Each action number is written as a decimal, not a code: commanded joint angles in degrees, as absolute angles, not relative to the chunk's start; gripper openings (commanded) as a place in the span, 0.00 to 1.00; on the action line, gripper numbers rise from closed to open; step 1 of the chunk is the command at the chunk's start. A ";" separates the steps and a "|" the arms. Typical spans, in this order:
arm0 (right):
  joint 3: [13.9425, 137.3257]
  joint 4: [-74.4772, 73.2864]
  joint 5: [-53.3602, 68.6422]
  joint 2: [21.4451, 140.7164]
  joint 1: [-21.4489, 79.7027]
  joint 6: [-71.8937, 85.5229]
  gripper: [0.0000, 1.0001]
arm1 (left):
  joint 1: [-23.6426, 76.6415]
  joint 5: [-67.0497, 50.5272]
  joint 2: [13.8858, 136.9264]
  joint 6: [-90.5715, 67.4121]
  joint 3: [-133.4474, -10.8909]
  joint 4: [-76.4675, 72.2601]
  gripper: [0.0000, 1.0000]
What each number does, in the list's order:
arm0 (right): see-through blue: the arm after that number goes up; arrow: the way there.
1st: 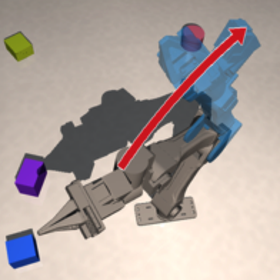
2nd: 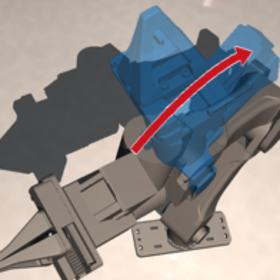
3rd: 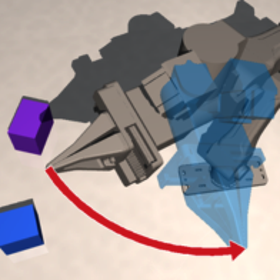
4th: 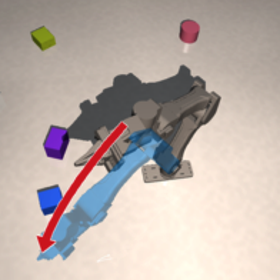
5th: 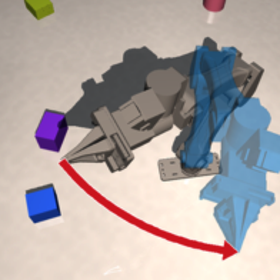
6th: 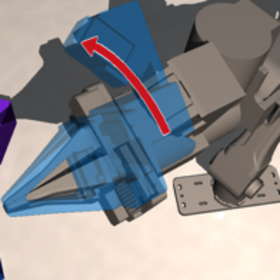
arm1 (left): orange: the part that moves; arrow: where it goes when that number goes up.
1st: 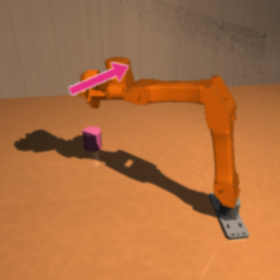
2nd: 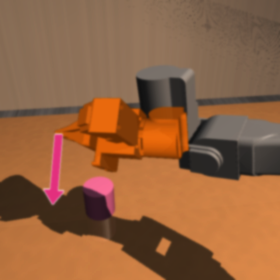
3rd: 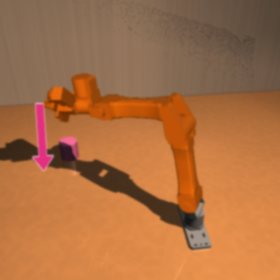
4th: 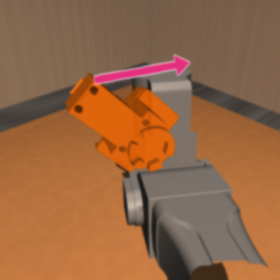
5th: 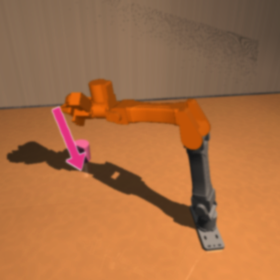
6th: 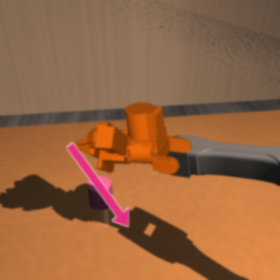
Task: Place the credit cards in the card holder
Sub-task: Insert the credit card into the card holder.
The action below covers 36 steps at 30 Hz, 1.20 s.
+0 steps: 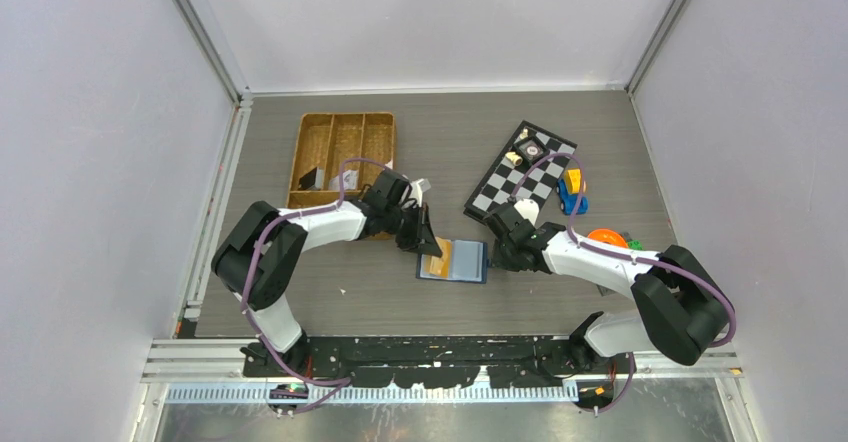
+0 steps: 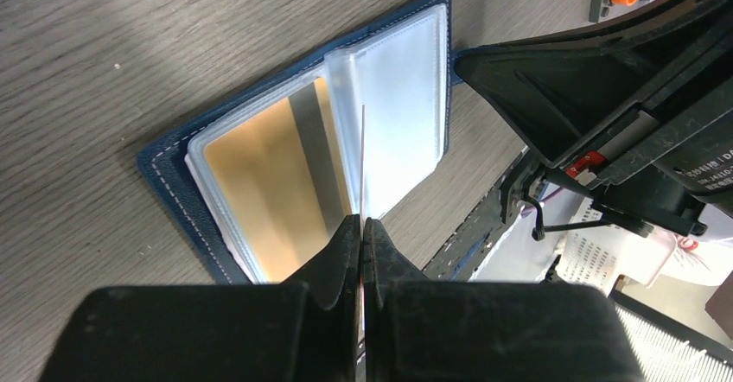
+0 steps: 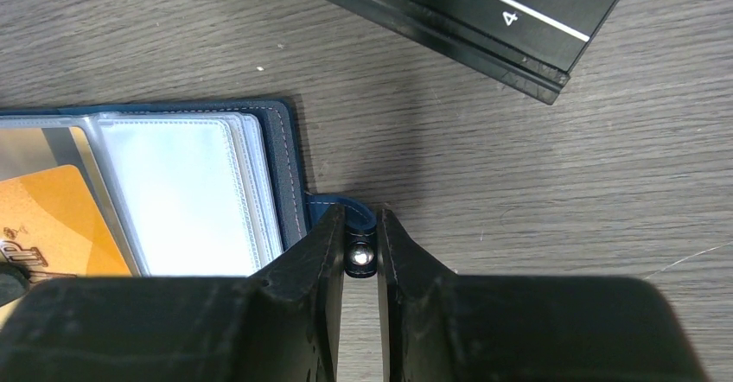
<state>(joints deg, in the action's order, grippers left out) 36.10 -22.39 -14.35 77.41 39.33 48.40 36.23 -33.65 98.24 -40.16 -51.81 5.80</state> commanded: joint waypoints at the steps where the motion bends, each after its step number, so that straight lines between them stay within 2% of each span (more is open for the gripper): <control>1: 36.91 -23.55 -17.10 78.52 39.54 49.33 0.10 | 35.99 -36.41 97.56 -40.77 -51.59 2.39 0.00; 36: 36.76 -24.26 -17.23 78.83 39.53 49.61 0.09 | 35.64 -37.74 102.01 -42.80 -50.62 -3.09 0.00</control>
<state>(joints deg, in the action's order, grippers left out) 36.25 -22.61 -14.52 77.62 39.38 48.64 35.88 -36.29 101.36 -42.09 -50.81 0.47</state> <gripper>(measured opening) 0.220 0.010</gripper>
